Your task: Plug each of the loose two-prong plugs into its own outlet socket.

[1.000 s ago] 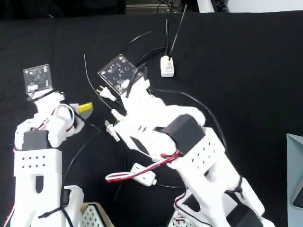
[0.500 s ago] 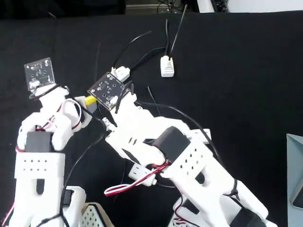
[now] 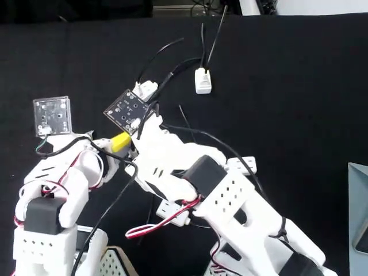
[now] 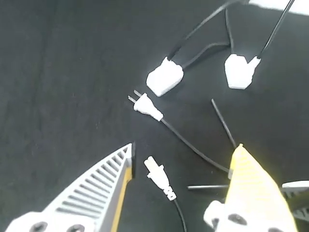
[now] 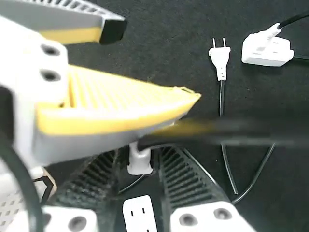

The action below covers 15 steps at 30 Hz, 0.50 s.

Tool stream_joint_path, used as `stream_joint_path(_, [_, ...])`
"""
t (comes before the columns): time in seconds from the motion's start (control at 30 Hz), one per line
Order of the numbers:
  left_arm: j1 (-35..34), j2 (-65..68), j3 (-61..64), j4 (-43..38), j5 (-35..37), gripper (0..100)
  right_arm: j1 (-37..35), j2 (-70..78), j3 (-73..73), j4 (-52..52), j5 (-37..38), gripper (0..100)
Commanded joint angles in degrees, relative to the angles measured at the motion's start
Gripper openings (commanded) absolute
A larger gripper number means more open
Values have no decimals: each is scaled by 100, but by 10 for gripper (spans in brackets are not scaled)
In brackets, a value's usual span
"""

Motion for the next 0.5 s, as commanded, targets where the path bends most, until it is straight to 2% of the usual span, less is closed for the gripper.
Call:
stream_joint_path(0.0, [-259, -62, -13, -202, -123, 322, -9, -154, -48, -26, -18, 11])
stream_joint_path(0.17, [-734, -62, -75, -158, -149, 322, 589, -163, -75, 26, -18, 11])
stream_joint_path(0.33, [-734, 220, 110, -35, -800, 323, 1952, -321, -84, 26, 18, 11])
stream_joint_path(0.47, [-418, 897, 233, -26, -1389, 323, 3007, -866, -57, 26, 18, 11])
